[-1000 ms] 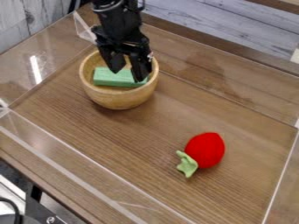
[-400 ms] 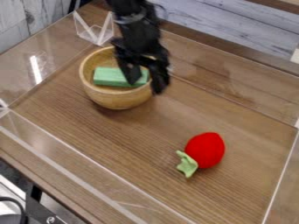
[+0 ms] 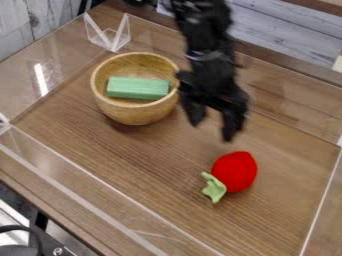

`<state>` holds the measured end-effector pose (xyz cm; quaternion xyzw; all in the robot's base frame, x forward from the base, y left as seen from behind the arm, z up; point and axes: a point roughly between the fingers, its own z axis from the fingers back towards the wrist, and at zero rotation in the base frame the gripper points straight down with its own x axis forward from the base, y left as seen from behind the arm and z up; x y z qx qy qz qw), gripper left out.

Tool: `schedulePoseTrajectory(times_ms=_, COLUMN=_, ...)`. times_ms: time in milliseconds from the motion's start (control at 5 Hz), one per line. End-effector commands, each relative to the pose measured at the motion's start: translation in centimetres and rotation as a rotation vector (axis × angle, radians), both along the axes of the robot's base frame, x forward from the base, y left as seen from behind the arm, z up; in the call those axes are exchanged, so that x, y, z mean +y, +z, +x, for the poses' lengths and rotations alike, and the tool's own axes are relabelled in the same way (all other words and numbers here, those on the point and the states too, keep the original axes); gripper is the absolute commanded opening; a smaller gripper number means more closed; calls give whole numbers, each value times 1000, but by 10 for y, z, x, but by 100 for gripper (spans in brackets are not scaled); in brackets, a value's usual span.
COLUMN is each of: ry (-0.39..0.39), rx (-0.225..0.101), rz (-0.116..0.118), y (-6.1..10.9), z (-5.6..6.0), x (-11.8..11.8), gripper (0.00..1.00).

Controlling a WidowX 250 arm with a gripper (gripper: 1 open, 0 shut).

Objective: Move the red object to the right side of the table

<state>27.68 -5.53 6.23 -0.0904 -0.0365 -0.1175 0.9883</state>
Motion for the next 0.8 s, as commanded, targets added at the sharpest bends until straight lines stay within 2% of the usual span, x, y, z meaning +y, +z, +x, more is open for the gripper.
schedulePoseTrajectory(times_ms=0, ry=-74, rx=-11, rz=5, y=3, z=-7, x=-27, gripper=100)
schedulePoseTrajectory(times_ms=200, ry=-135, rx=37, rz=24, y=-7, z=-20, x=-40, gripper=100)
schedulePoseTrajectory(times_ms=400, ry=-239, rx=75, rz=40, y=-23, z=-25, x=-36, gripper=100)
schedulePoseTrajectory(times_ms=600, ry=-284, rx=86, rz=46, y=-29, z=-26, x=-31, gripper=100)
